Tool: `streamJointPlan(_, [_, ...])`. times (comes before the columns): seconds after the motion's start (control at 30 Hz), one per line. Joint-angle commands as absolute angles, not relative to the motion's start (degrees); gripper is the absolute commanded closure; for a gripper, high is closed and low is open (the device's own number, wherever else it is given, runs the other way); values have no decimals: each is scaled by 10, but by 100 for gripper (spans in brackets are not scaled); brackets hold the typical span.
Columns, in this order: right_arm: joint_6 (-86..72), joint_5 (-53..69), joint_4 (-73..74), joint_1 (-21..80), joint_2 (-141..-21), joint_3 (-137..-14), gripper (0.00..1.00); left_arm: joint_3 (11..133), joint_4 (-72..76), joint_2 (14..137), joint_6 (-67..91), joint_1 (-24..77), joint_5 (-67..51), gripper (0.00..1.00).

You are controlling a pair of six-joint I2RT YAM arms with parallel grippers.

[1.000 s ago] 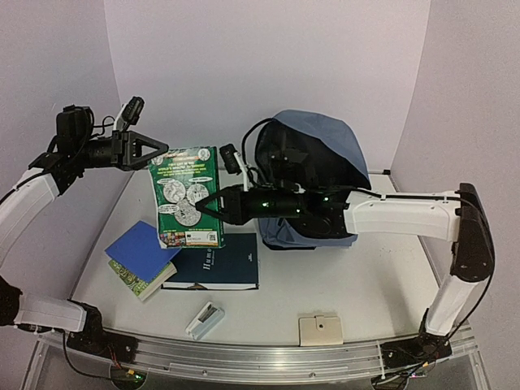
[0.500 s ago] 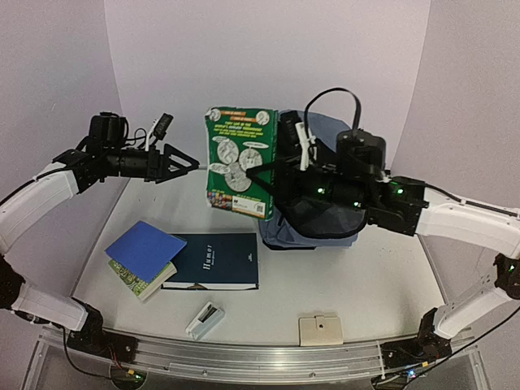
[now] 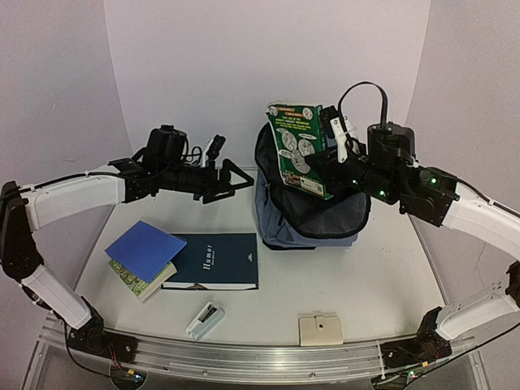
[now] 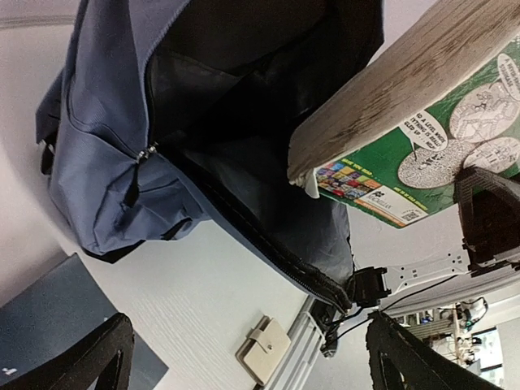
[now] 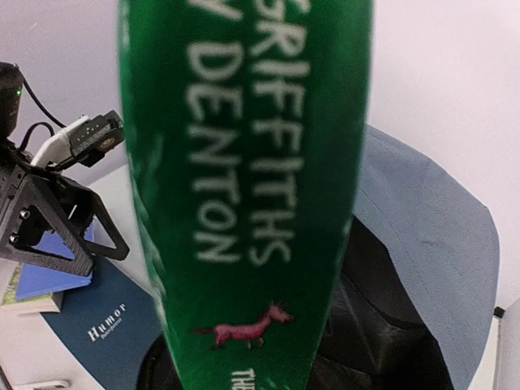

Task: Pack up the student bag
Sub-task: Place the book in the student bag.

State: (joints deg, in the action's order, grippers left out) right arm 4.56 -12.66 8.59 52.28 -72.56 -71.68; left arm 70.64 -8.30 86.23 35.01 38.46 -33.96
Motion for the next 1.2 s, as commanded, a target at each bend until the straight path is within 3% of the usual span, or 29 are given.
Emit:
streamJointPlan(0.0, [117,-182,42,521,-706,-710,100,741,-7,902,412,425,-309,0])
streamJointPlan(0.5, [203,-184,16,496,-738,-676,100,823,25,1037,473,477,-318,1])
streamJointPlan(0.53, [206,-187,14,494,-739,-672,100,828,24,1044,473,479,-320,4])
streamJointPlan(0.57, [209,-191,14,493,-741,-668,100,831,23,1049,472,480,-323,13])
streamJointPlan(0.63, [220,-199,13,488,-746,-659,100,831,20,1052,470,482,-324,44])
streamJointPlan(0.77, [263,-210,12,484,-758,-643,100,817,4,1041,459,482,-320,85])
streamJointPlan(0.83, [289,-215,12,481,-763,-643,100,808,-6,1031,452,482,-321,99])
streamJointPlan(1.17, [388,-238,12,459,-805,-674,100,784,-44,988,420,485,-326,100])
